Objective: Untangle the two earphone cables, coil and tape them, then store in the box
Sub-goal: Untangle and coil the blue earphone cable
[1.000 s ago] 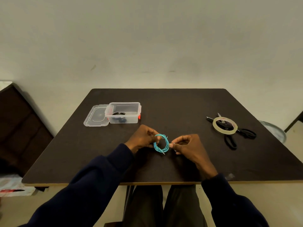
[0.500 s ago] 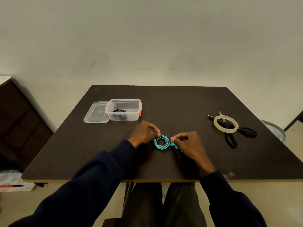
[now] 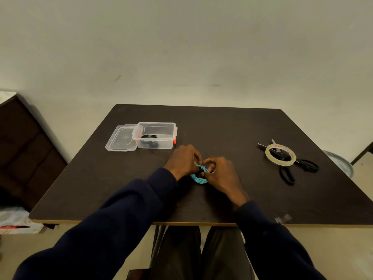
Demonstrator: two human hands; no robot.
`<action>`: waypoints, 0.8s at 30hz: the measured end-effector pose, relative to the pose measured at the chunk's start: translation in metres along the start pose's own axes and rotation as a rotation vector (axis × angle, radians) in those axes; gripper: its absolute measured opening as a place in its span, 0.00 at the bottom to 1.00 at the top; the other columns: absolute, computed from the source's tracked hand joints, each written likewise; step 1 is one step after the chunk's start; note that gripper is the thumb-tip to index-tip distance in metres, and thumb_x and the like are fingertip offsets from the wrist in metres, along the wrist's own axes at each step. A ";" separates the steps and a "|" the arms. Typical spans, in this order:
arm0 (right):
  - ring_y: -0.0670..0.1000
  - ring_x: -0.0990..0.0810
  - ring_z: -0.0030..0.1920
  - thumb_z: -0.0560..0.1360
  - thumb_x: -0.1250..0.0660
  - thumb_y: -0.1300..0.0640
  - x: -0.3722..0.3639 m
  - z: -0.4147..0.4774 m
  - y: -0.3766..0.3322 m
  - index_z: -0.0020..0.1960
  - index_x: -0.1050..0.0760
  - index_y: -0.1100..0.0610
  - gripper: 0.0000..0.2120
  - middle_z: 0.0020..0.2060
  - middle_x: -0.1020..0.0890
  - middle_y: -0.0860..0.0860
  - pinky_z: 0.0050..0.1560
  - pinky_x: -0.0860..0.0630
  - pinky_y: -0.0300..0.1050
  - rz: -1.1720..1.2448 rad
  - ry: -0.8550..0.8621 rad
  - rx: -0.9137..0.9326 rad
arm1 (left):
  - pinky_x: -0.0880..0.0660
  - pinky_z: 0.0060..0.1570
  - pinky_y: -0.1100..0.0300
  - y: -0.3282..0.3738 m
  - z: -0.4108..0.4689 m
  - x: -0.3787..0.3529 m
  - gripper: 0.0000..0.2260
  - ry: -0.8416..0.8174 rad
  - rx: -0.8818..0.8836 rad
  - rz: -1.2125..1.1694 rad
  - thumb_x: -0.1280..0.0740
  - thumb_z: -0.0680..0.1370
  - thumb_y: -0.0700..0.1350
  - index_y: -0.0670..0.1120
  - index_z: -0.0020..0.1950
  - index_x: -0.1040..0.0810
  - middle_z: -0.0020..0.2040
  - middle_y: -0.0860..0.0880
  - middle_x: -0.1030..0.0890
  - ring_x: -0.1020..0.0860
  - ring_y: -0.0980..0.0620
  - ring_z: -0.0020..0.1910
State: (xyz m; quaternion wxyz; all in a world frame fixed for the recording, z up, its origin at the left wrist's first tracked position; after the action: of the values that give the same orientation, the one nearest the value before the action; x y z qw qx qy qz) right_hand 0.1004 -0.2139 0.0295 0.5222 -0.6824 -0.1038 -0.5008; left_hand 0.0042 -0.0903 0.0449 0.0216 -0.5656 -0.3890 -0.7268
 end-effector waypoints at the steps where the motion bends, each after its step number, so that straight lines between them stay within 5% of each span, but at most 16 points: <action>1: 0.42 0.19 0.35 0.71 0.24 0.56 0.000 0.000 0.001 0.58 0.19 0.49 0.16 0.34 0.17 0.45 0.42 0.17 0.46 -0.008 0.004 -0.002 | 0.18 0.48 0.54 -0.001 -0.001 -0.001 0.05 0.003 -0.003 0.004 0.22 0.70 0.42 0.50 0.42 0.14 0.39 0.52 0.16 0.18 0.53 0.42; 5: 0.42 0.23 0.27 0.73 0.26 0.57 -0.002 -0.001 0.006 0.53 0.15 0.51 0.09 0.32 0.17 0.45 0.26 0.30 0.34 0.045 0.028 -0.037 | 0.21 0.40 0.63 -0.006 -0.004 -0.003 0.04 0.012 0.016 -0.056 0.23 0.70 0.41 0.49 0.42 0.14 0.36 0.53 0.17 0.18 0.57 0.36; 8: 0.41 0.22 0.27 0.74 0.26 0.57 -0.004 -0.003 0.007 0.51 0.15 0.51 0.07 0.34 0.16 0.45 0.26 0.32 0.32 0.081 0.045 -0.052 | 0.26 0.35 0.68 -0.008 -0.004 -0.004 0.05 0.004 0.017 -0.099 0.23 0.70 0.40 0.48 0.44 0.13 0.35 0.54 0.17 0.20 0.59 0.33; 16: 0.36 0.22 0.30 0.72 0.23 0.53 0.002 -0.004 0.009 0.49 0.15 0.53 0.07 0.34 0.17 0.44 0.27 0.32 0.27 0.163 0.059 -0.051 | 0.19 0.36 0.65 -0.024 -0.006 0.000 0.07 -0.008 0.046 -0.410 0.24 0.73 0.39 0.41 0.50 0.14 0.43 0.44 0.14 0.15 0.51 0.41; 24: 0.40 0.20 0.37 0.74 0.26 0.56 0.000 -0.003 0.008 0.53 0.17 0.55 0.09 0.39 0.17 0.46 0.32 0.30 0.29 0.145 0.024 -0.072 | 0.24 0.40 0.72 -0.025 -0.009 -0.003 0.08 0.048 0.047 -0.349 0.23 0.73 0.42 0.44 0.52 0.14 0.45 0.48 0.14 0.17 0.55 0.45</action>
State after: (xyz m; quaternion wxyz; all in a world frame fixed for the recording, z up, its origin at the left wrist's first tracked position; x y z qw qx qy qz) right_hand 0.1041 -0.2194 0.0245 0.5335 -0.7003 -0.0297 -0.4734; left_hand -0.0136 -0.0796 0.0288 -0.0823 -0.4713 -0.4974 -0.7236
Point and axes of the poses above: each hand's wrist, its own z-axis towards the middle knuckle, its own x-axis out of the back of the hand, y = z × x, the point moved 1 cm from there along z, towards the middle knuckle
